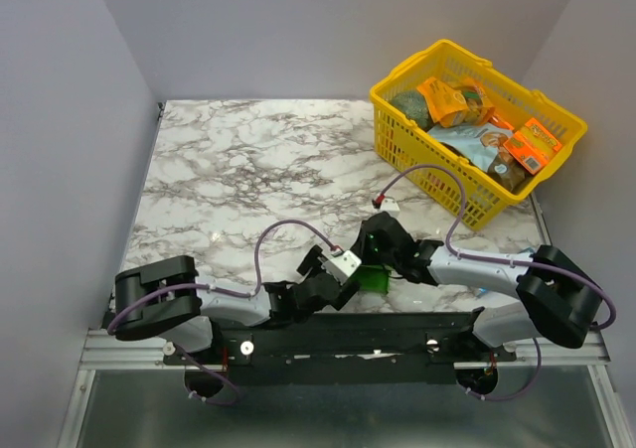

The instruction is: Fold the paper box

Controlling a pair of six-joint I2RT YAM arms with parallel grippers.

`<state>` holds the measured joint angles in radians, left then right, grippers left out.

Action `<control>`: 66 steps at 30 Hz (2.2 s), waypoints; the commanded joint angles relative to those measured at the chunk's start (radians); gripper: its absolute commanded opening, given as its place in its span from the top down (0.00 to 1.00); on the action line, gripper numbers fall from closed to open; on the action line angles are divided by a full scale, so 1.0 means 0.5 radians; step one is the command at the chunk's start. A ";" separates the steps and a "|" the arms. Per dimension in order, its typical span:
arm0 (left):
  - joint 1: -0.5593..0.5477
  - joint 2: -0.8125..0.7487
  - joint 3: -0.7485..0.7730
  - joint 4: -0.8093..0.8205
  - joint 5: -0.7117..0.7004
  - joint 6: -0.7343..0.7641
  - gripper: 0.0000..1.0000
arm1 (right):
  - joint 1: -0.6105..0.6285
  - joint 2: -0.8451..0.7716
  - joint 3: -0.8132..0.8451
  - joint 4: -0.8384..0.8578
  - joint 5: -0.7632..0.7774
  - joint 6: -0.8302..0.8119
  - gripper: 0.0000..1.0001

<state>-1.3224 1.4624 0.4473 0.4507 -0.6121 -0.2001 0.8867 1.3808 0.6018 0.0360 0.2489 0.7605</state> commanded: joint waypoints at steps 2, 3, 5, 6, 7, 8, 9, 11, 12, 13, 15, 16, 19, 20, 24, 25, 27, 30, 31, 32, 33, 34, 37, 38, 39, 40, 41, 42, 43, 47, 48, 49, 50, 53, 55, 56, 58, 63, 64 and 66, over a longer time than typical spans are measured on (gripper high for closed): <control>-0.006 -0.255 -0.124 -0.190 0.226 -0.207 0.01 | -0.006 -0.062 -0.041 0.008 0.125 0.044 0.69; -0.006 -0.307 -0.149 -0.205 0.254 -0.226 0.01 | -0.006 -0.059 -0.041 0.002 0.128 0.050 0.69; -0.006 -0.470 -0.170 -0.269 0.352 -0.265 0.01 | -0.006 -0.049 -0.032 -0.017 0.134 0.056 0.69; -0.003 -0.531 -0.195 -0.294 0.398 -0.278 0.01 | -0.006 -0.043 -0.029 -0.017 0.137 0.059 0.69; 0.003 -0.662 -0.207 -0.349 0.444 -0.302 0.01 | -0.003 -0.034 -0.025 -0.023 0.134 0.062 0.69; 0.012 -0.734 -0.219 -0.377 0.493 -0.321 0.01 | -0.006 -0.031 -0.019 -0.029 0.137 0.062 0.69; 0.019 -0.804 -0.238 -0.410 0.594 -0.336 0.01 | -0.003 -0.028 -0.019 -0.029 0.137 0.068 0.70; 0.037 -1.010 -0.253 -0.502 0.687 -0.394 0.01 | -0.003 -0.022 -0.016 -0.035 0.143 0.071 0.70; 0.052 -1.074 -0.256 -0.533 0.763 -0.416 0.01 | -0.006 -0.022 -0.013 -0.038 0.143 0.071 0.70; 0.061 -1.205 -0.256 -0.597 0.803 -0.431 0.01 | -0.003 -0.022 -0.016 -0.041 0.140 0.074 0.70; 0.110 -1.329 -0.247 -0.656 0.847 -0.502 0.01 | -0.003 -0.025 -0.016 -0.048 0.149 0.074 0.70; 0.135 -1.442 -0.235 -0.702 0.901 -0.538 0.01 | -0.006 -0.025 -0.016 -0.051 0.150 0.074 0.70; 0.324 -1.565 -0.168 -0.760 1.049 -0.771 0.02 | -0.003 -0.019 -0.010 -0.054 0.153 0.071 0.70; 0.383 -1.572 -0.143 -0.766 1.110 -0.833 0.03 | -0.003 -0.016 -0.007 -0.057 0.150 0.071 0.70; 0.668 -1.456 0.037 -0.874 1.221 -1.204 0.04 | -0.006 0.000 0.008 -0.066 0.149 0.062 0.70; 0.708 -1.358 0.068 -0.898 1.236 -1.326 0.04 | -0.006 0.003 0.011 -0.063 0.143 0.062 0.70; 0.788 -1.247 0.136 -0.941 1.334 -1.431 0.06 | -0.003 0.009 0.014 -0.063 0.140 0.056 0.70; 0.865 -1.020 0.200 -0.911 1.478 -1.480 0.07 | -0.006 0.012 0.014 -0.066 0.137 0.053 0.70; 0.890 -0.935 0.210 -0.865 1.509 -1.490 0.07 | -0.003 0.012 0.014 -0.066 0.140 0.053 0.70; 0.911 -0.897 0.213 -0.834 1.549 -1.514 0.08 | -0.003 0.009 0.011 -0.066 0.140 0.053 0.70; 0.951 -0.870 0.216 -0.807 1.598 -1.517 0.09 | -0.003 0.009 0.011 -0.066 0.140 0.053 0.70; 0.969 -0.818 0.219 -0.782 1.611 -1.520 0.10 | -0.003 0.003 0.008 -0.069 0.146 0.053 0.70; 1.058 -0.741 0.216 -0.718 1.681 -1.533 0.14 | -0.003 -0.010 -0.001 -0.066 0.150 0.053 0.70; 1.080 -0.719 0.210 -0.702 1.693 -1.539 0.16 | -0.006 -0.016 -0.001 -0.066 0.150 0.053 0.70; 1.095 -0.704 0.204 -0.684 1.709 -1.551 0.17 | -0.003 -0.013 0.002 -0.066 0.153 0.053 0.70; 1.117 -0.658 0.201 -0.650 1.736 -1.554 0.17 | -0.003 -0.013 -0.001 -0.066 0.153 0.050 0.70; 1.120 -0.636 0.198 -0.635 1.749 -1.563 0.19 | -0.003 -0.013 -0.001 -0.066 0.150 0.047 0.70; 1.126 -0.612 0.185 -0.613 1.764 -1.591 0.21 | -0.006 -0.013 0.002 -0.066 0.153 0.050 0.70; 1.132 -0.566 0.173 -0.537 1.788 -1.606 0.25 | -0.003 -0.007 0.008 -0.066 0.147 0.047 0.70; 1.132 -0.474 0.176 -0.500 1.847 -1.609 0.34 | -0.006 0.006 0.017 -0.066 0.143 0.038 0.71; 1.135 -0.461 0.164 -0.490 1.859 -1.615 0.35 | -0.003 0.006 0.021 -0.066 0.143 0.035 0.71; 1.135 -0.446 0.161 -0.478 1.871 -1.619 0.36 | -0.003 0.009 0.021 -0.066 0.146 0.038 0.71; 1.135 -0.437 0.158 -0.472 1.881 -1.622 0.36 | -0.003 0.009 0.021 -0.066 0.146 0.038 0.71; 1.135 -0.400 0.158 -0.466 1.924 -1.619 0.37 | -0.006 0.012 0.024 -0.066 0.146 0.038 0.71; 1.132 -0.379 0.161 -0.472 1.942 -1.600 0.37 | -0.003 0.015 0.027 -0.066 0.146 0.038 0.71; 1.135 -0.366 0.161 -0.472 1.957 -1.597 0.37 | -0.003 0.015 0.027 -0.066 0.153 0.038 0.71; 1.135 -0.330 0.164 -0.457 2.006 -1.600 0.38 | -0.006 0.015 0.027 -0.066 0.153 0.041 0.71; 1.135 -0.296 0.185 -0.490 2.068 -1.563 0.50 | -0.006 0.018 0.027 -0.124 0.162 0.047 0.71; 1.135 -0.299 0.182 -0.499 2.065 -1.545 0.51 | -0.003 0.015 0.030 -0.127 0.162 0.047 0.71; 1.135 -0.299 0.179 -0.496 2.077 -1.545 0.54 | -0.003 0.018 0.030 -0.127 0.165 0.050 0.71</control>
<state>-0.7593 1.3094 0.5320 0.1993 0.3759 -0.9936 0.8864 1.3766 0.5961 -0.0010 0.2958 0.7849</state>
